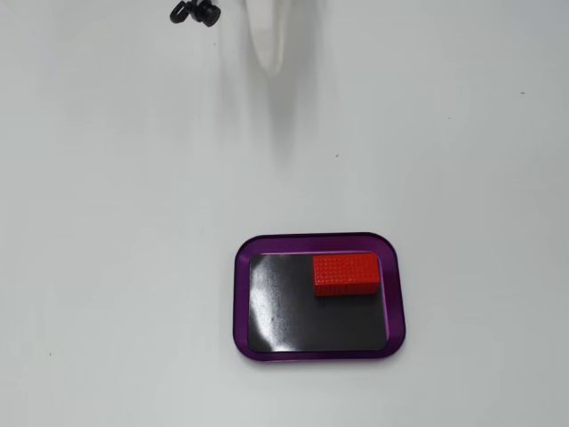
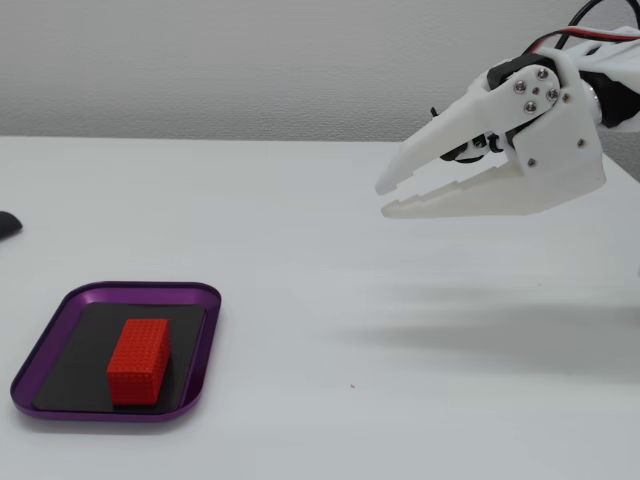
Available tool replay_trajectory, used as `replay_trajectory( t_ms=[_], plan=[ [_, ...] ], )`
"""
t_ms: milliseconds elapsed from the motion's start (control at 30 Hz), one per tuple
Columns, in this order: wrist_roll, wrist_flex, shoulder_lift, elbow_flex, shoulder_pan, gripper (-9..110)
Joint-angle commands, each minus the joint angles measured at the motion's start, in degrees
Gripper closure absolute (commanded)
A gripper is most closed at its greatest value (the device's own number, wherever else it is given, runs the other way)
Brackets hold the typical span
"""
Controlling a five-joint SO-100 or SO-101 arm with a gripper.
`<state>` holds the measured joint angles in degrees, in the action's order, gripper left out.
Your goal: Remove the cube from the box.
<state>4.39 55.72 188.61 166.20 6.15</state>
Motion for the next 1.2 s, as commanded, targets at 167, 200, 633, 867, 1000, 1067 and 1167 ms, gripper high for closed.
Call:
replay_trajectory(
  t_ms=[167, 200, 633, 867, 1000, 1067, 1167],
  plan=[
    [-0.3, -0.4, 2.7, 0.1, 0.3, 102],
    [-0.3, -0.4, 2.7, 0.1, 0.3, 102],
    [-0.2, -0.6, 2.7, -0.5, 0.4, 102],
    [-0.6, -0.1, -3.3, -16.3, 0.5, 102],
    [-0.9, -0.6, -20.9, -24.1, 0.3, 102],
    [-1.0, -0.2, -32.4, -31.4, -0.2, 102],
    [-0.4, 1.1, -49.6, -44.1, -0.3, 101]
  ],
)
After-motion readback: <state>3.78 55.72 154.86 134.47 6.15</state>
